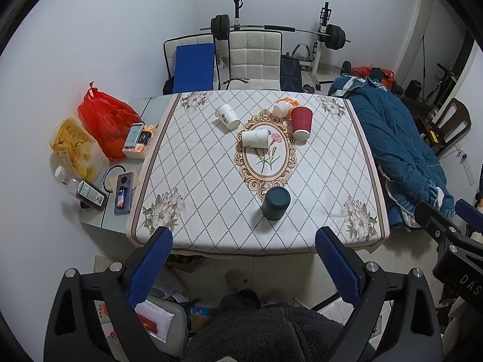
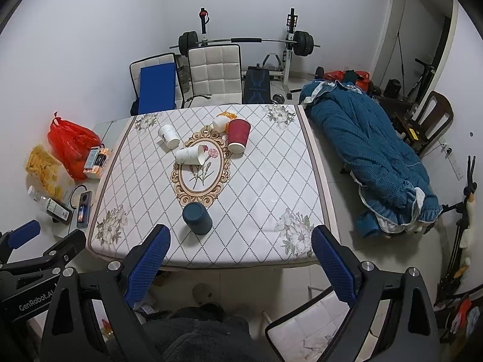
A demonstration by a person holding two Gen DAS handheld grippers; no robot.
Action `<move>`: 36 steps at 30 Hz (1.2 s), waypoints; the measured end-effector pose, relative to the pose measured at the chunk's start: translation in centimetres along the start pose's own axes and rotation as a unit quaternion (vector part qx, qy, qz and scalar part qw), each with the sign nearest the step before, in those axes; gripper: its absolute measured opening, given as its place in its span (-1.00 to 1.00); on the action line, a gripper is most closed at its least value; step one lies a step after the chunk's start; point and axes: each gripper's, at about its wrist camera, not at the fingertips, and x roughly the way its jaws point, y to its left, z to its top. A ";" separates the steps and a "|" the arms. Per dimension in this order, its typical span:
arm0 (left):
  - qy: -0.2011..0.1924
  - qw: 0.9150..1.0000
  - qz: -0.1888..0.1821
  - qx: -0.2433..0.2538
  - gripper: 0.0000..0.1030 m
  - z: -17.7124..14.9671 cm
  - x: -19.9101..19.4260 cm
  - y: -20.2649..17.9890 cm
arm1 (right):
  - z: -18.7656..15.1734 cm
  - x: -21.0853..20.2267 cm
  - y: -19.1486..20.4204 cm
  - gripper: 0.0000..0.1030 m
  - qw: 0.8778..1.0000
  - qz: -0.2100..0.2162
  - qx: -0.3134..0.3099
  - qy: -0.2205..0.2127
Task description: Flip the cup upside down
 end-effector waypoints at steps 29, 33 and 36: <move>-0.005 1.000 0.003 -0.010 0.88 0.6 -0.4 0.6 | 0.1 0.5 0.8 0.88 1.000 0.009 -0.003 0.005; -0.003 1.000 0.004 -0.014 0.88 1.1 -0.4 0.8 | -0.1 0.7 1.1 0.88 1.000 0.012 -0.006 0.011; -0.003 1.000 0.004 -0.014 0.88 1.2 -0.5 0.8 | -0.1 0.8 1.1 0.88 1.000 0.013 -0.007 0.012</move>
